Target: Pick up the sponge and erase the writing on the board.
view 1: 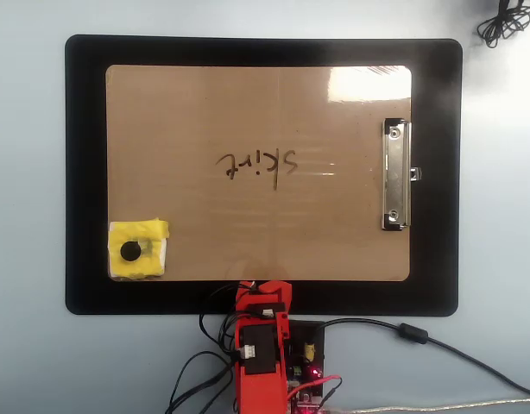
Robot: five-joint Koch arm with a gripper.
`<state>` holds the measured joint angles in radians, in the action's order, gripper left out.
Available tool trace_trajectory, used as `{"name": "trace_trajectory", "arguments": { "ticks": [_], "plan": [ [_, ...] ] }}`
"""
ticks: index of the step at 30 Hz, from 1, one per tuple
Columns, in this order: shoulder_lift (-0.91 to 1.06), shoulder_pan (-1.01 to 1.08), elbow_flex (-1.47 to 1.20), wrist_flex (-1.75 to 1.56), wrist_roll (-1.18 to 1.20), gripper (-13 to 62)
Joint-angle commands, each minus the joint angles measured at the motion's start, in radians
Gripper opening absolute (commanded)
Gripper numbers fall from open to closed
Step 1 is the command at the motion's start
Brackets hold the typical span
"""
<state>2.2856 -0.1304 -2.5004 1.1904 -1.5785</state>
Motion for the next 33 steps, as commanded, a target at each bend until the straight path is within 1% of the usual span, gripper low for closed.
{"name": "trace_trajectory", "arguments": {
  "ticks": [1, 4, 8, 12, 18, 20, 26, 33],
  "plan": [
    [0.067, -0.044, 0.051, -0.021, -0.018, 32.3],
    [0.069, -0.144, 0.118, -0.092, -0.015, 31.8],
    [0.067, -0.334, 0.183, -0.235, -0.034, 31.8],
    [0.055, -0.468, 0.186, -0.494, -0.064, 31.8],
    [-0.060, -0.667, 0.183, -0.801, -0.069, 31.7],
    [-0.100, -0.699, 0.183, -0.908, -0.069, 31.8],
    [-0.225, -0.706, 0.167, -1.184, -0.064, 31.8],
    [-0.359, -0.733, 0.169, -1.351, -0.066, 31.8]
  ]
}}
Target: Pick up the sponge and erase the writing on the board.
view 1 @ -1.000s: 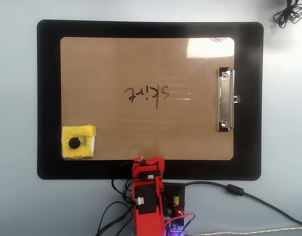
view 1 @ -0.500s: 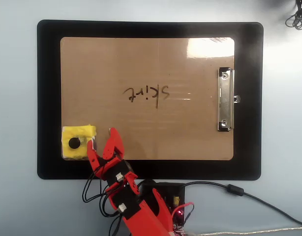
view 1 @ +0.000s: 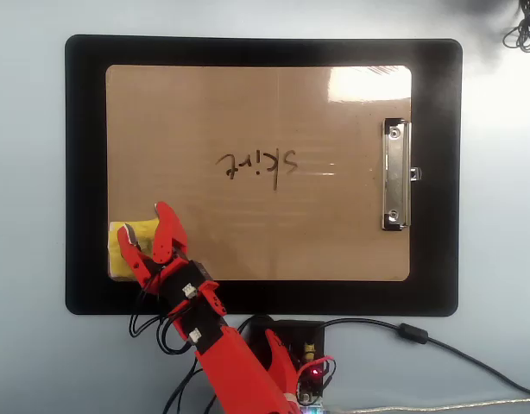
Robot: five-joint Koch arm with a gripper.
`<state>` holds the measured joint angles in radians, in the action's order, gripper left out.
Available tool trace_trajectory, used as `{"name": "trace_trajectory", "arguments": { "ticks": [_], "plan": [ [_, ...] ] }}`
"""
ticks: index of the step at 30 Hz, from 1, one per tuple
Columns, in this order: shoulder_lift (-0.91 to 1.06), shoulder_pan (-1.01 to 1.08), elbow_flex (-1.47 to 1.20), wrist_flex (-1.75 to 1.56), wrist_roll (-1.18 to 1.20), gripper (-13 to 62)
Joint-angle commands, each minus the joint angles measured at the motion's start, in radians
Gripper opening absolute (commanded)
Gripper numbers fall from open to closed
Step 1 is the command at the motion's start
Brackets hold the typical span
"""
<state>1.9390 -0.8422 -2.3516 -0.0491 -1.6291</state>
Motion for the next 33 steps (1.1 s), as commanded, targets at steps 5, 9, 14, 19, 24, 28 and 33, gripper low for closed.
{"name": "trace_trajectory", "arguments": {
  "ticks": [5, 9, 14, 19, 24, 28, 33],
  "plan": [
    [-0.084, -0.109, 0.023, -0.225, -0.020, 31.8],
    [-0.083, -0.181, 0.020, -0.229, -0.021, 31.9],
    [-0.084, -0.209, -0.006, -0.216, -0.018, 32.0],
    [-0.081, -0.209, -0.092, -0.225, -0.012, 32.0],
    [-0.089, -0.206, -0.094, -0.264, -0.012, 31.9],
    [-0.178, -0.204, -0.089, -0.325, -0.012, 31.9],
    [-0.250, -0.202, -0.055, -0.354, -0.012, 31.9]
  ]
}}
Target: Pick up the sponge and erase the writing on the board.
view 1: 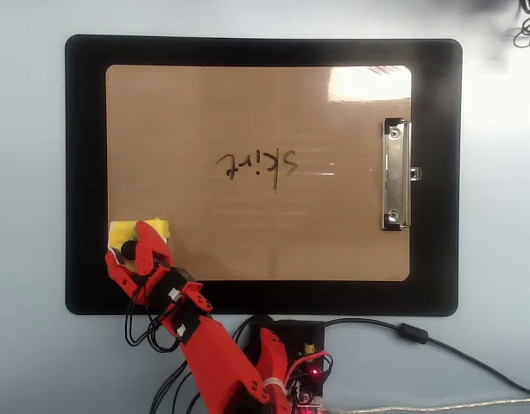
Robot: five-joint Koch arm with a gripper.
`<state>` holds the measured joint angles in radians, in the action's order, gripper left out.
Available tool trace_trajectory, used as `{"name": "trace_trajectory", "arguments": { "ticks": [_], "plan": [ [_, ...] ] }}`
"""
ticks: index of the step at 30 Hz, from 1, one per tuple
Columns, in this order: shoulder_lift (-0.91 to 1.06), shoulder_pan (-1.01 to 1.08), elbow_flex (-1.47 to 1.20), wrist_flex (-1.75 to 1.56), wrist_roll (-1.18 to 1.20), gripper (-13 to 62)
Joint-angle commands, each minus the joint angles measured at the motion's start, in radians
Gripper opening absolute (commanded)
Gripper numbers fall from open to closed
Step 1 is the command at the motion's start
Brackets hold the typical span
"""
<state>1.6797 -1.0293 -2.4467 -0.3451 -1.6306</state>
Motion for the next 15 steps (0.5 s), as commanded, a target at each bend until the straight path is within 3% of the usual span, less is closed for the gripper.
{"name": "trace_trajectory", "arguments": {
  "ticks": [1, 9, 15],
  "plan": [
    [0.003, -0.017, 0.048, -0.058, -0.011, 31.9],
    [-0.043, -0.015, 0.064, -0.058, -0.009, 31.6],
    [0.031, -0.021, -0.040, -0.051, -0.011, 31.7]
  ]
}}
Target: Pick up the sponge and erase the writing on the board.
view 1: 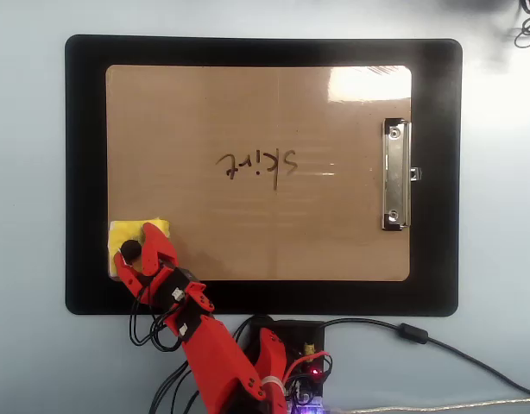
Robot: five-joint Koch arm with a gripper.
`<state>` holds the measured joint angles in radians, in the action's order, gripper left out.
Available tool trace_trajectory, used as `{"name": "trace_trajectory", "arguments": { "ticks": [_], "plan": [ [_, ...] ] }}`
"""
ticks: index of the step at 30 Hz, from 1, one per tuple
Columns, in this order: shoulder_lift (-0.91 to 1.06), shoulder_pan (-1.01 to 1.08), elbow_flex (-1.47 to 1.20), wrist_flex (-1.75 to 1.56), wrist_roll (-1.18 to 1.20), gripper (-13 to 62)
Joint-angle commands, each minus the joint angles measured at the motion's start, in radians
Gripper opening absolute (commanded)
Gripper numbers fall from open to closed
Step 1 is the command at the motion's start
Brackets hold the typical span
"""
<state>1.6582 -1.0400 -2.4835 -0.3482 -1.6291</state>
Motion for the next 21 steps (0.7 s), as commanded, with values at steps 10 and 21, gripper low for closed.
{"name": "trace_trajectory", "arguments": {
  "ticks": [10, 21],
  "plan": [
    [0.075, -0.011, -0.044, -0.052, -0.011, 31.7],
    [0.029, -0.048, 0.051, -0.052, -0.014, 31.8]
  ]
}}
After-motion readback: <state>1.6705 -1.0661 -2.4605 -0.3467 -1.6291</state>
